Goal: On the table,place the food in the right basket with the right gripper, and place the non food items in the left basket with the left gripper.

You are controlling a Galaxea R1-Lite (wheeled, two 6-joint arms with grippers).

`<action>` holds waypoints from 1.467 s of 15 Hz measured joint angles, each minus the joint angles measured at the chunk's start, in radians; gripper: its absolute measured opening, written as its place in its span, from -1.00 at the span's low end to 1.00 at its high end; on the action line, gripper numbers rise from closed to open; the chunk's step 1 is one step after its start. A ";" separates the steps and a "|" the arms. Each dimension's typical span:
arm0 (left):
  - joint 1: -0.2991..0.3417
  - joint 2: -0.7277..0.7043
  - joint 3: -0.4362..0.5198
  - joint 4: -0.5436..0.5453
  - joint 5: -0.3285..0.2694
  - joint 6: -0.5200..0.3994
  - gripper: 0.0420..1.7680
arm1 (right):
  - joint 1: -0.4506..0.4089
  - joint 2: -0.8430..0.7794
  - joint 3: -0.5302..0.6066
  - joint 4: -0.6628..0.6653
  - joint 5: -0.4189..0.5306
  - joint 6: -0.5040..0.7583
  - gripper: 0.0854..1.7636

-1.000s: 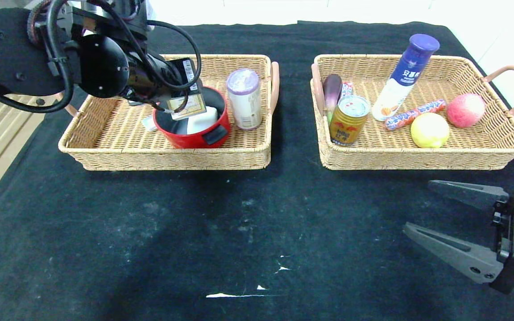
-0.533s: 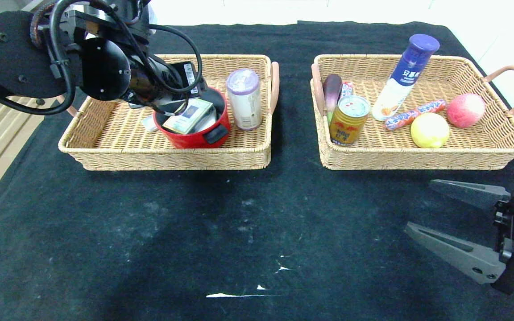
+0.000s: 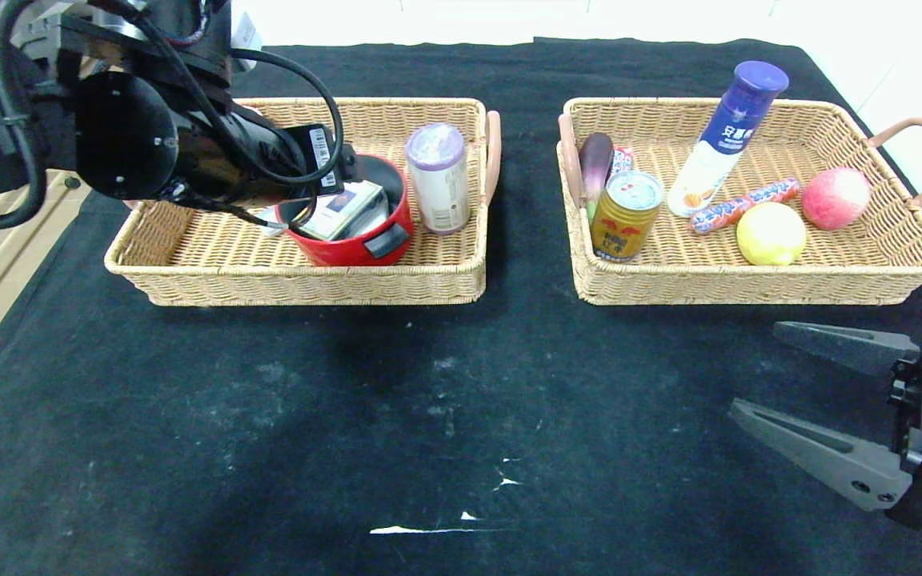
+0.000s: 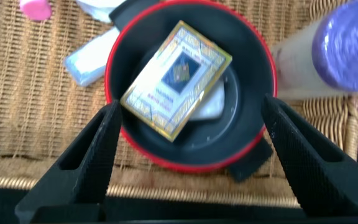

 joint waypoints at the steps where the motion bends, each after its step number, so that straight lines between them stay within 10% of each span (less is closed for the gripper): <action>1: -0.011 -0.036 0.046 -0.002 0.000 0.000 0.85 | 0.000 0.000 0.001 0.000 0.000 0.000 0.94; 11: -0.156 -0.455 0.576 -0.011 0.048 0.018 0.91 | 0.000 -0.007 0.005 0.000 0.000 0.000 0.94; 22: -0.143 -0.767 0.861 -0.172 0.035 0.166 0.93 | -0.055 -0.047 0.001 0.016 -0.002 0.003 0.94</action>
